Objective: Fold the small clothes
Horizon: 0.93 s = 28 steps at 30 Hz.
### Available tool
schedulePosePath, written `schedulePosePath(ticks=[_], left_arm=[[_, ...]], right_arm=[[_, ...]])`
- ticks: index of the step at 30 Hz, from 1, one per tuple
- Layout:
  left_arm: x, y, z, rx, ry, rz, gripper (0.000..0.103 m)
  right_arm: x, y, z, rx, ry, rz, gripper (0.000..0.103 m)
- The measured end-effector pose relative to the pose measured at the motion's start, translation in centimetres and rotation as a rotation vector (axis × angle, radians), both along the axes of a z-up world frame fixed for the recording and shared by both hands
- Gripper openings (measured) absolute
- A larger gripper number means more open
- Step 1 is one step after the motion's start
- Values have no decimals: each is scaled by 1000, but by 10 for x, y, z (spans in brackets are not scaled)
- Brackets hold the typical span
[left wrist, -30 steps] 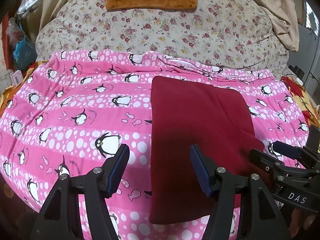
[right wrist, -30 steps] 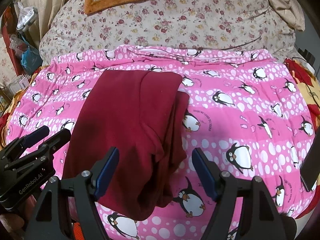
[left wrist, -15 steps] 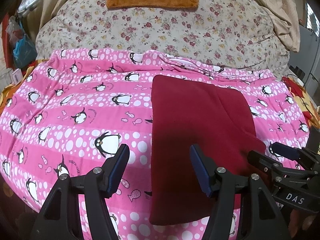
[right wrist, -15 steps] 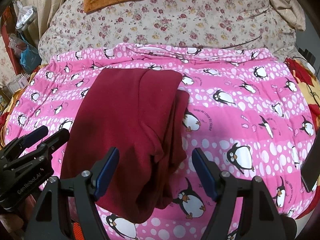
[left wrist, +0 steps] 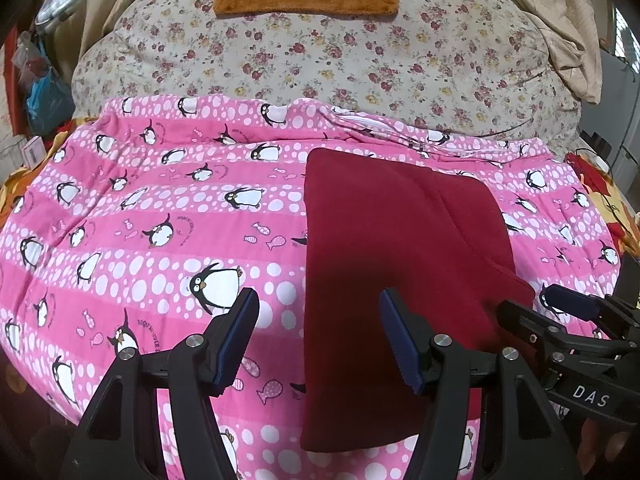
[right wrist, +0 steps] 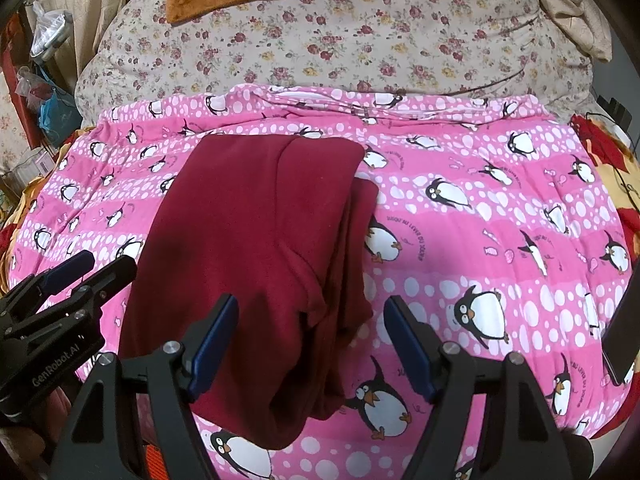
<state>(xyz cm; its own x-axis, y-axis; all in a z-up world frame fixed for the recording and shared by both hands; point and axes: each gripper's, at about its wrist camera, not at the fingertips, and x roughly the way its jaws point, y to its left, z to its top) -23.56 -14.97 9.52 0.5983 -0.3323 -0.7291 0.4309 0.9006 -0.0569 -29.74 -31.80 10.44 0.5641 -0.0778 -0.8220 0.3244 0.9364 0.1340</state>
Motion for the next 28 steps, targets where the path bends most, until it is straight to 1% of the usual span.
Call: schedulePosePath(ticks=[18, 28], left_arm=[[1, 0, 2, -4, -2, -1, 43], [1, 4, 10, -25, -51, 17, 43]], right_arm=[[1, 2, 0, -1, 6, 6, 78], [5, 6, 0, -6, 14, 19, 78]])
